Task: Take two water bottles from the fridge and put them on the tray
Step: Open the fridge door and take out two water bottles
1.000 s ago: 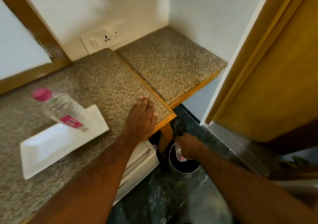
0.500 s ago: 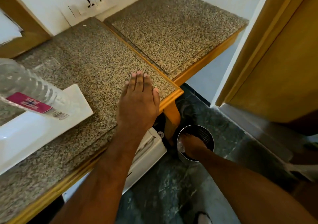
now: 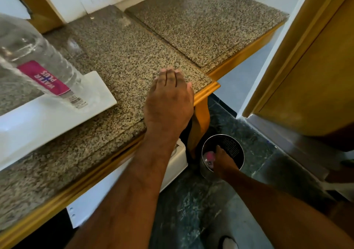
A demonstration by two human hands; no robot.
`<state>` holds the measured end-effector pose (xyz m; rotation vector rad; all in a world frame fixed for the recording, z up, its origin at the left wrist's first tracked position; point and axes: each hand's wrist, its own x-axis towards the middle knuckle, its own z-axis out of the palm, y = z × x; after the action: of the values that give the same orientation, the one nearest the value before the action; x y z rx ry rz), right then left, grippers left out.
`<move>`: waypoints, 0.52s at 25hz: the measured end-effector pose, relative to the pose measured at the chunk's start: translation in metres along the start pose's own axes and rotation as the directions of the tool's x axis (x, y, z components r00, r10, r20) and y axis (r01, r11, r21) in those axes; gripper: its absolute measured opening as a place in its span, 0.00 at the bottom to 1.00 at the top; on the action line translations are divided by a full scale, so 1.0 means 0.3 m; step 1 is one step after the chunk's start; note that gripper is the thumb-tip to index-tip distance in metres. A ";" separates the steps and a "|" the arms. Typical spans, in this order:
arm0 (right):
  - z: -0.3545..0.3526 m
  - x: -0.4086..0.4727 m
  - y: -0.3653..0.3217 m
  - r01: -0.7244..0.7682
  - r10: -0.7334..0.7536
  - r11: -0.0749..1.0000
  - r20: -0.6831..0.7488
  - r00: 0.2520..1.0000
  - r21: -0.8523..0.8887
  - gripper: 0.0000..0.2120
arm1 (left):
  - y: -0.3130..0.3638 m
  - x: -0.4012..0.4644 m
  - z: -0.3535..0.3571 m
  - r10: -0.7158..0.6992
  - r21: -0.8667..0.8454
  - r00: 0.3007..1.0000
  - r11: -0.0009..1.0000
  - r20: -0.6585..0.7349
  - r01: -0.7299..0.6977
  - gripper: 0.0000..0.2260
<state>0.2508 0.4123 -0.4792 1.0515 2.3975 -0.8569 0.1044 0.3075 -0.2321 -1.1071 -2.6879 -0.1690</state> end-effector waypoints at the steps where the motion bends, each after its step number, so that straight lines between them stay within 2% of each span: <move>1: 0.004 -0.014 0.005 -0.024 0.025 0.999 -0.018 1.000 0.027 0.32 | -0.002 -0.001 0.002 0.003 -0.004 1.000 1.000 -0.001 -0.003 0.25; 4: 0.003 -0.090 0.002 0.004 -0.001 0.999 -0.065 0.998 0.053 0.21 | -0.005 -0.047 0.002 0.013 -0.033 0.999 0.999 -0.036 -0.014 0.24; 6: 0.013 -0.154 -0.033 0.054 -0.044 0.993 -0.099 0.994 0.100 0.14 | -0.023 -0.156 0.017 0.035 -0.019 0.992 0.999 -0.121 -0.038 0.22; 9: 0.079 -0.232 -0.121 0.243 -0.231 0.965 -0.116 0.966 0.103 0.12 | -0.111 -0.443 0.142 0.117 0.037 0.961 0.993 -0.250 -0.111 0.23; 11: 0.149 -0.266 -0.203 0.385 -0.373 0.921 -0.137 0.918 0.069 0.13 | -0.206 -0.656 0.258 0.072 0.018 0.988 0.997 -0.136 -0.071 0.28; 13: 0.247 -0.286 -0.299 0.486 -0.471 0.873 -0.186 0.862 0.042 0.13 | -0.324 -0.832 0.356 -0.121 -0.012 0.992 0.993 0.039 0.122 0.31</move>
<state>0.2457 0.2704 -0.4523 0.5690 2.8510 -1.0772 0.1899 0.0896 -0.4005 -0.9604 -2.7938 -0.1893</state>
